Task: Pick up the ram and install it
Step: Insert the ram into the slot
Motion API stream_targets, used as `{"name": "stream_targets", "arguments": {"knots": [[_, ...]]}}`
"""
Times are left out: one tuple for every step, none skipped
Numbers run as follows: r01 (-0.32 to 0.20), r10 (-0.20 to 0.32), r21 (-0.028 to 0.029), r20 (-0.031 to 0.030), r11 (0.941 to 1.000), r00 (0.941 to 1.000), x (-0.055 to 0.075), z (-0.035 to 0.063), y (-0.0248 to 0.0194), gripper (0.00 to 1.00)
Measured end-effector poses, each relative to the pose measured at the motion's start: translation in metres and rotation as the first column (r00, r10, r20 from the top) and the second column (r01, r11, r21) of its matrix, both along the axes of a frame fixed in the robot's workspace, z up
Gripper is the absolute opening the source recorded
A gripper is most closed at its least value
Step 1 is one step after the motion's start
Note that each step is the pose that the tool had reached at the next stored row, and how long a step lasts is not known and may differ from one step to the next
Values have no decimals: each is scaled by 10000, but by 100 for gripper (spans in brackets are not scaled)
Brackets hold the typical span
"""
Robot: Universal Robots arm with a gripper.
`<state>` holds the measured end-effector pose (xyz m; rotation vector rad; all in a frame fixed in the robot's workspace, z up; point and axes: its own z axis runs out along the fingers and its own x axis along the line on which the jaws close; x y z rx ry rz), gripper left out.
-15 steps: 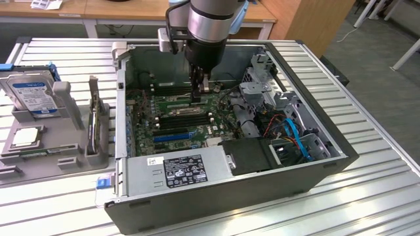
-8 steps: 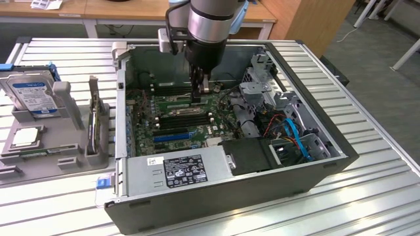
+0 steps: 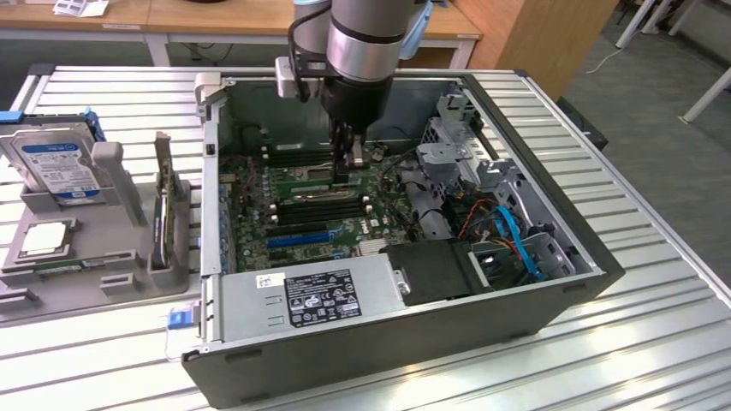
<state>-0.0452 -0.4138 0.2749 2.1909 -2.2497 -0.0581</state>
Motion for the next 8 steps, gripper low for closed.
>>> {"name": "stream_targets", "arguments": {"knots": [[0,0,0,0,10000,10000,0,-8,0,11],[0,0,0,0,10000,10000,0,-16,-1,11],[1,-1,0,0,10000,10000,0,-25,-1,11],[2,-2,0,1,10000,10000,0,-33,-2,11],[2,-2,1,0,10000,10000,0,-41,-2,11],[3,-3,0,0,10000,10000,0,-49,-2,11],[3,-3,0,0,10000,10000,0,-58,-3,11],[4,-4,-1,0,10000,10000,0,-66,-3,11]]}}
